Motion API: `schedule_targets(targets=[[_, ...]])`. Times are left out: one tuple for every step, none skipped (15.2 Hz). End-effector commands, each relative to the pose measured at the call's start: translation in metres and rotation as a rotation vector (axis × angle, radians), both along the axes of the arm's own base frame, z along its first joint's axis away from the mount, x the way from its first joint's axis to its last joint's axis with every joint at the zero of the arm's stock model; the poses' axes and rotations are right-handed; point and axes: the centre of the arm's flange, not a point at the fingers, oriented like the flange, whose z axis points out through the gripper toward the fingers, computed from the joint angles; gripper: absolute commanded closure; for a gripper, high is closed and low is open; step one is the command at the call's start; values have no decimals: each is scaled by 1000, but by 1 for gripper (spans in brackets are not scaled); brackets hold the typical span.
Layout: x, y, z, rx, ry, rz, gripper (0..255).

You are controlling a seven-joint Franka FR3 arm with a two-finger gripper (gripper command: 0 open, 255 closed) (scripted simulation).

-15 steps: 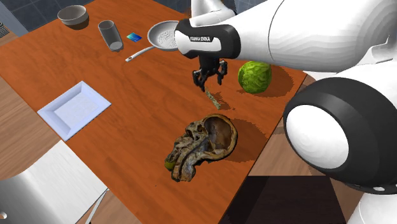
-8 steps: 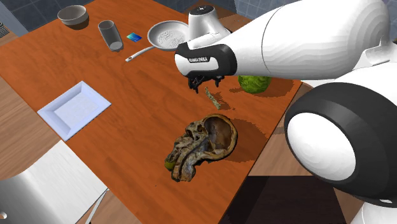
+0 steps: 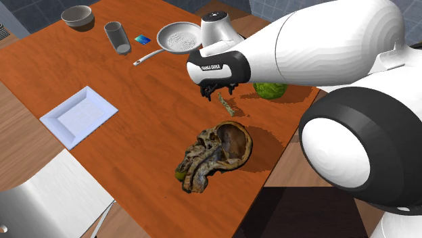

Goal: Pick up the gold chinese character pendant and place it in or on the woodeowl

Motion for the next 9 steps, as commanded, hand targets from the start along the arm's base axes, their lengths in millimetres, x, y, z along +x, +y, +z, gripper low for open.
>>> schedule_targets(targets=[[0,0,0,0,0,0,0],[0,0,0,0,0,0,255],[0,0,0,0,0,0,255],[0,0,0,0,0,0,255],[0,0,0,0,0,0,255],[0,0,0,0,0,0,255],[0,0,0,0,0,0,255],[0,0,0,0,0,0,255],[0,0,0,0,0,0,255]])
